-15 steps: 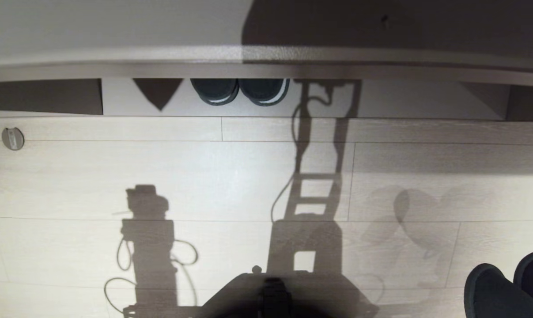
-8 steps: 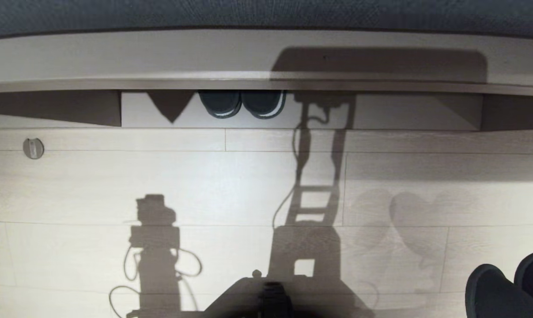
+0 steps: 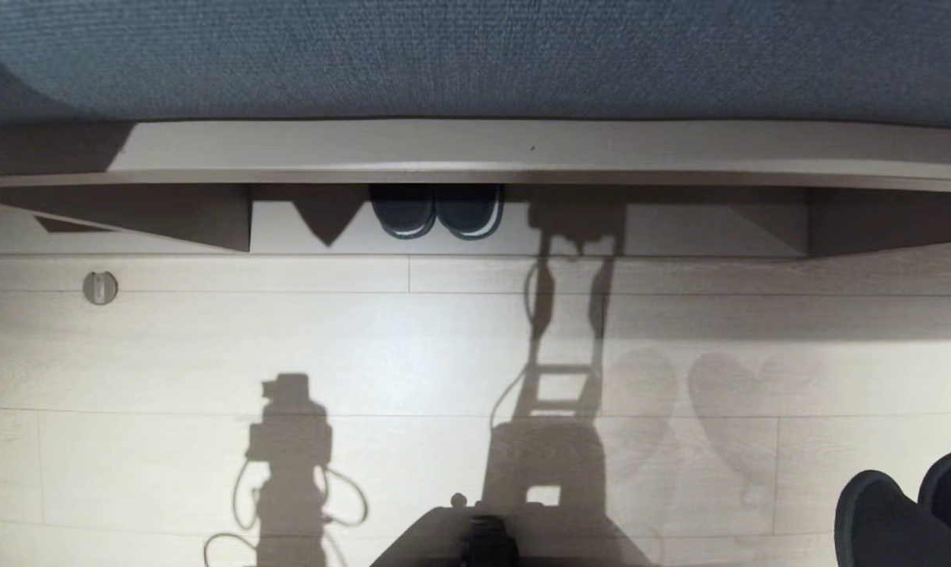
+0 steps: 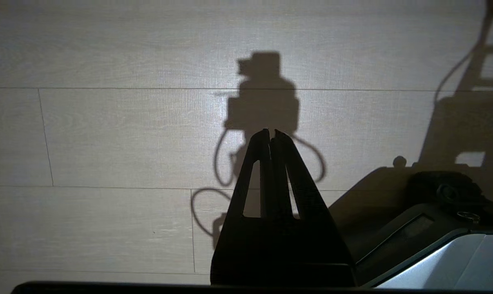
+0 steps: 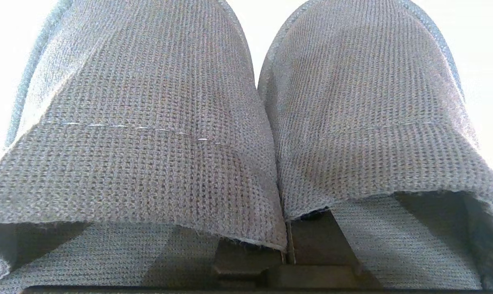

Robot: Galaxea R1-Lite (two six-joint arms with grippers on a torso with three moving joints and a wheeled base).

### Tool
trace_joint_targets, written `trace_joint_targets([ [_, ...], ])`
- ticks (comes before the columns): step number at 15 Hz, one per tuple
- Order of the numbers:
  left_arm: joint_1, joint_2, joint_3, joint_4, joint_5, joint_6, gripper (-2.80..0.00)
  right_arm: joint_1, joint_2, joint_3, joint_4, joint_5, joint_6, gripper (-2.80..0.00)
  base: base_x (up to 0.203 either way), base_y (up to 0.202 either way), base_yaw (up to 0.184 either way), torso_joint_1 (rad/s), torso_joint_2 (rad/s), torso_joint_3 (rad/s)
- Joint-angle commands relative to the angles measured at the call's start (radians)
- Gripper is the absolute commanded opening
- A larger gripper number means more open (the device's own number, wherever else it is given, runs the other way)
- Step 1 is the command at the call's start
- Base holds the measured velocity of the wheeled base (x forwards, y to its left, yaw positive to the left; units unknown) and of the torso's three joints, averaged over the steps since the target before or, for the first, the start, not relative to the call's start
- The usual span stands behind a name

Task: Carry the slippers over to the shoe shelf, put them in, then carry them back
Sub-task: Place the slippers on the floor

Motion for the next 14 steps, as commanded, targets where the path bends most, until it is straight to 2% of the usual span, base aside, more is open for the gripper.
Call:
trace_joint_targets([
  [1, 0.0, 0.001, 0.002, -0.001, 0.0, -0.001, -2.8, -0.001, 0.005, 0.002, 0.0, 0.001, 0.0, -2.8, 0.0, 0.0, 0.0, -0.002, 0.0, 0.193],
  [14, 0.0, 0.001, 0.002, -0.001, 0.0, -0.001, -2.8, -0.001, 0.003, 0.002, 0.0, -0.007, 0.006, -2.8, 0.0, 0.0, 0.0, 0.002, 0.0, 0.201],
])
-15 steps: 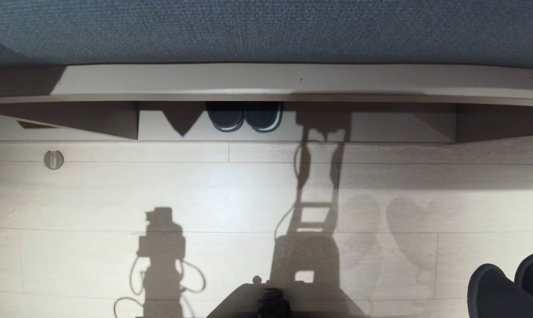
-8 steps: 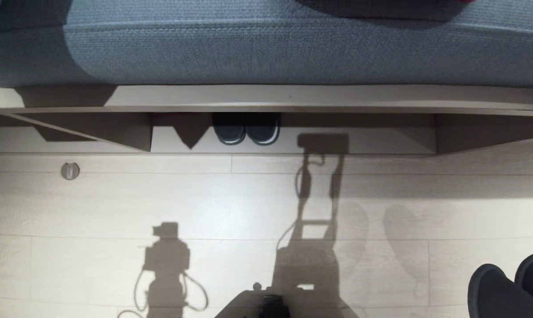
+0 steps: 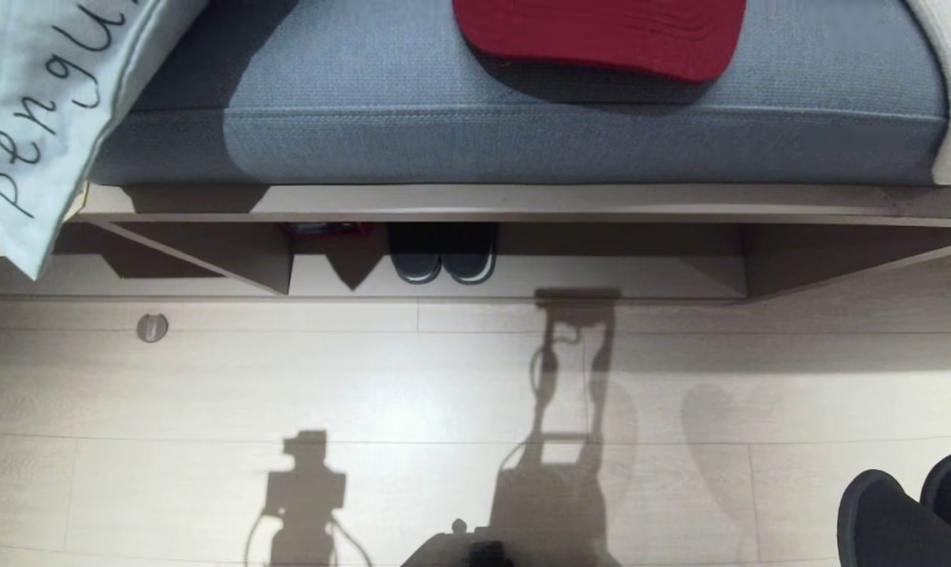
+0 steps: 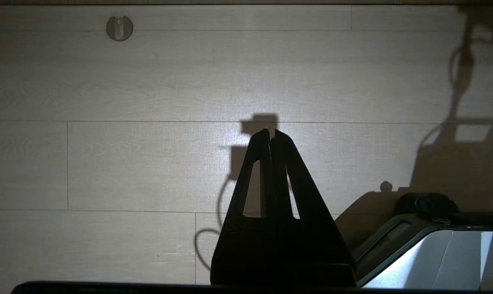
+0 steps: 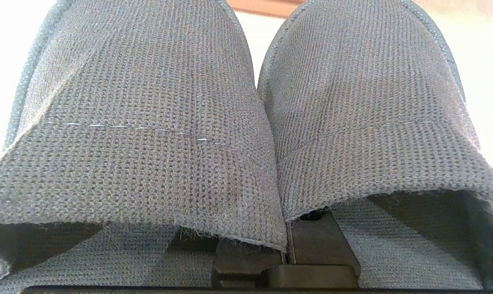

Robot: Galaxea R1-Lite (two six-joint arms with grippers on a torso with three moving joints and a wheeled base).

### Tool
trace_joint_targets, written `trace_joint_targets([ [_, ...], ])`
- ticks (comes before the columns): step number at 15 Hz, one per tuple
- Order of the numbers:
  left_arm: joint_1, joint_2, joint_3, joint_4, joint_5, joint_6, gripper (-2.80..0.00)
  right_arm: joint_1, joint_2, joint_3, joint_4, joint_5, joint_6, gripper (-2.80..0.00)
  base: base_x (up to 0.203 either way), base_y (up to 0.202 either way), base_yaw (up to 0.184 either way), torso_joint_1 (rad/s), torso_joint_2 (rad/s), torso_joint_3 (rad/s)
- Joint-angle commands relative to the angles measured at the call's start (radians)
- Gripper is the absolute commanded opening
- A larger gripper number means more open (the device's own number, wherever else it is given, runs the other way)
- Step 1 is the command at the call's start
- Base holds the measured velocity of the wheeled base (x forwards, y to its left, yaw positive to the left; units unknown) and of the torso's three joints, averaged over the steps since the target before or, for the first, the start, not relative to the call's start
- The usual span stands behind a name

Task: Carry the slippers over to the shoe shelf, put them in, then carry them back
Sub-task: Place the slippers on the floor

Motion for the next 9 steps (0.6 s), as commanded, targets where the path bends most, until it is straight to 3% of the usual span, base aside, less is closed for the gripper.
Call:
trace_joint_targets([
  [1, -0.001, 0.001, 0.002, -0.001, 0.0, -0.001, -2.8, 0.0, 0.002, 0.002, 0.0, 0.0, -0.001, -2.8, 0.0, 0.0, 0.0, 0.002, 0.0, 0.207],
  [9, -0.001, 0.001, 0.002, -0.001, 0.0, -0.001, -2.8, 0.0, 0.002, 0.0, 0.0, 0.0, 0.0, -2.8, 0.0, 0.0, 0.0, 0.003, 0.0, 0.203],
])
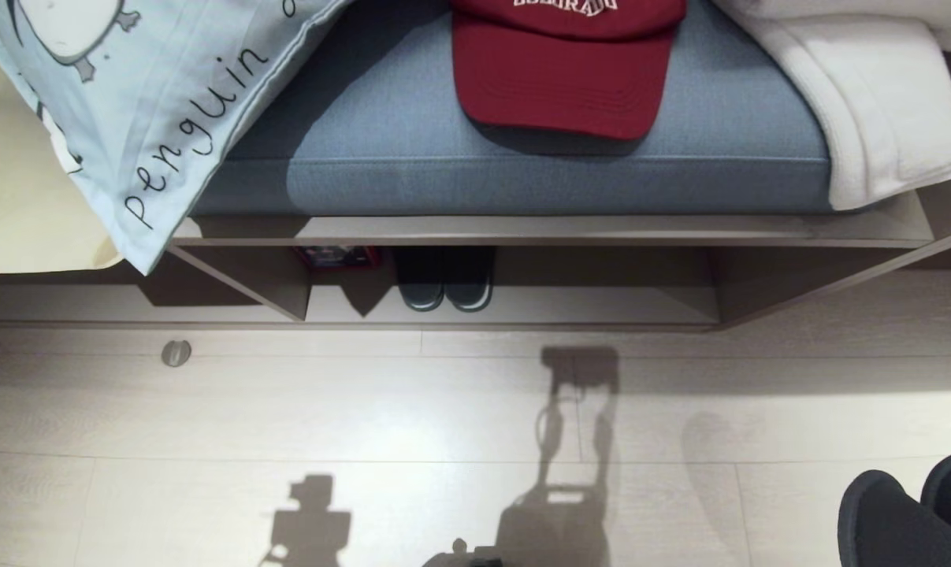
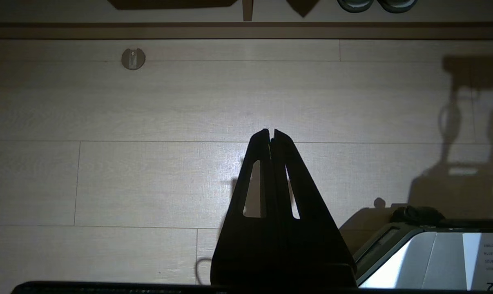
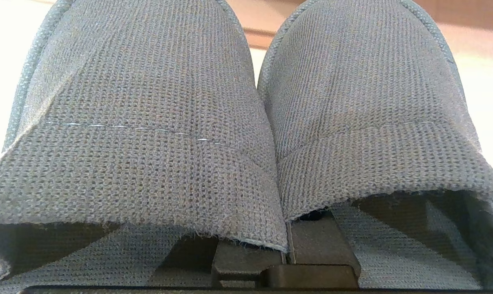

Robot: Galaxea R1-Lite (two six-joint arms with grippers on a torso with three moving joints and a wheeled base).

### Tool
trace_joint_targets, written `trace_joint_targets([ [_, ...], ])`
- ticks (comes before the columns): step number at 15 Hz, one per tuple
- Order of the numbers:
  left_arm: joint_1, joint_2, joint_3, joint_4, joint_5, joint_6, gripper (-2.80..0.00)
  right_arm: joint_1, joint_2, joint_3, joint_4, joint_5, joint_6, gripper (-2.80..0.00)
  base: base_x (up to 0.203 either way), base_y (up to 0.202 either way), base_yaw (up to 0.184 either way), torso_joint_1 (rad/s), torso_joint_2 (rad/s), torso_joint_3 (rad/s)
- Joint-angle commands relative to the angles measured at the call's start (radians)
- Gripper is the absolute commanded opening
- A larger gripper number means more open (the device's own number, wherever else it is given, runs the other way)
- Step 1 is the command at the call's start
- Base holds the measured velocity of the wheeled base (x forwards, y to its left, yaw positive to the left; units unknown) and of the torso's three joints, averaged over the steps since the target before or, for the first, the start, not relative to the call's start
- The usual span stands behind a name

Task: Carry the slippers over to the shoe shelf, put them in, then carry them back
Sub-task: Place the slippers on the floor

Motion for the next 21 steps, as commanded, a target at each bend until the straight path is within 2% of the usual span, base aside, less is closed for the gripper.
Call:
trace_joint_targets([
  [1, 0.0, 0.001, 0.002, 0.0, 0.0, 0.0, -2.8, 0.0, 0.001, 0.0, 0.0, 0.0, -0.001, -2.8, 0.0, 0.0, 0.0, 0.0, 0.0, 0.209],
  [21, 0.0, 0.001, 0.002, 0.0, 0.0, 0.0, -2.8, 0.0, 0.0, 0.002, 0.0, -0.001, -0.004, -2.8, 0.0, 0.0, 0.0, 0.002, 0.0, 0.202],
])
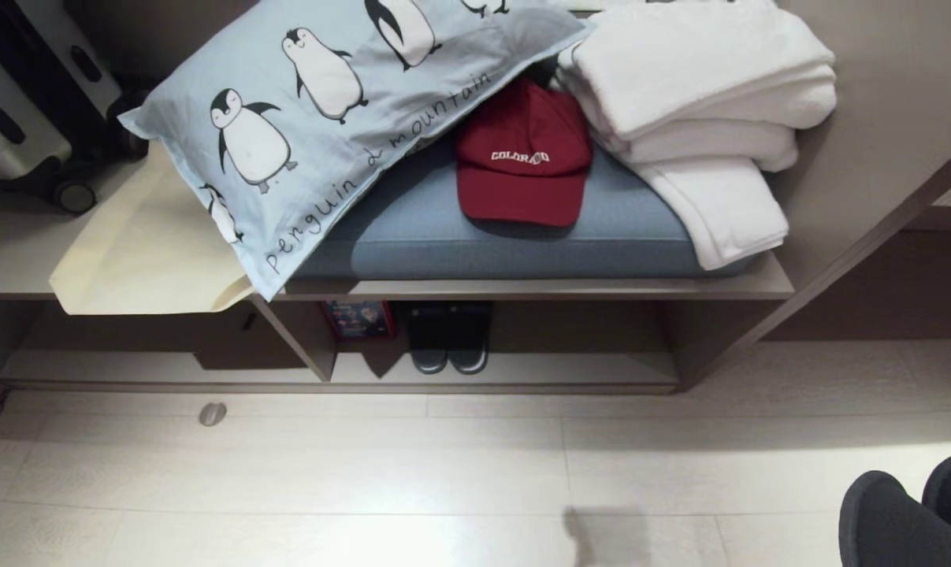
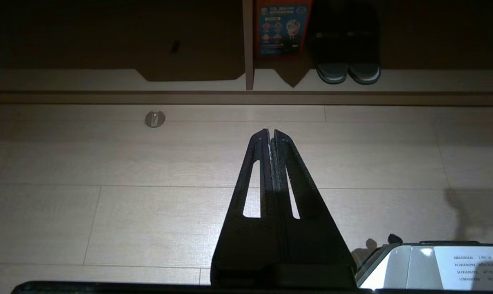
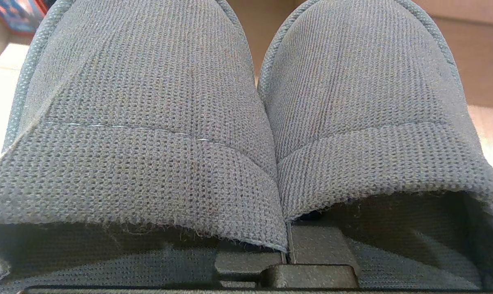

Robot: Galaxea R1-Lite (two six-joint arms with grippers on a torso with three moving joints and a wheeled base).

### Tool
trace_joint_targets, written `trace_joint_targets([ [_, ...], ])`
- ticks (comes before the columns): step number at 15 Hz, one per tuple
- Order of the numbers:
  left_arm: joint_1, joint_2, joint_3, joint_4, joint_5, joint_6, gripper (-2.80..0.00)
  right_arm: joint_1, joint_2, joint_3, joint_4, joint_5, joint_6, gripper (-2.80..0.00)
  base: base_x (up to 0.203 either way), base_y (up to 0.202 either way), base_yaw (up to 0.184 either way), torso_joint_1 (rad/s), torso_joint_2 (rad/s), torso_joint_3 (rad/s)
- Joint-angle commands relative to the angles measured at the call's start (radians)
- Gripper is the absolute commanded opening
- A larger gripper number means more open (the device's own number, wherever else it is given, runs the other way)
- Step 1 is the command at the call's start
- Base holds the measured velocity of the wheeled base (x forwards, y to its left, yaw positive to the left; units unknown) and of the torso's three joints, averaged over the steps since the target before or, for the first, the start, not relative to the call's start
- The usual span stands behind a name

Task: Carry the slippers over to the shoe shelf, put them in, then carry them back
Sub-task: Place the slippers on the floor

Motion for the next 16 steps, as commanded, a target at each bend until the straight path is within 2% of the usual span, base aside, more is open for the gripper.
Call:
trace_joint_targets([
  [1, 0.0, 0.001, 0.002, 0.0, 0.0, 0.0, -2.8, 0.0, -0.001, 0.002, 0.0, 0.001, -0.001, -2.8, 0.0, 0.0, 0.0, 0.005, 0.0, 0.198],
  [16, 0.0, 0.001, 0.002, 0.0, 0.0, 0.0, -2.8, 0.002, 0.0, 0.002, 0.0, 0.002, 0.001, -2.8, 0.0, 0.0, 0.0, 0.001, 0.0, 0.199],
])
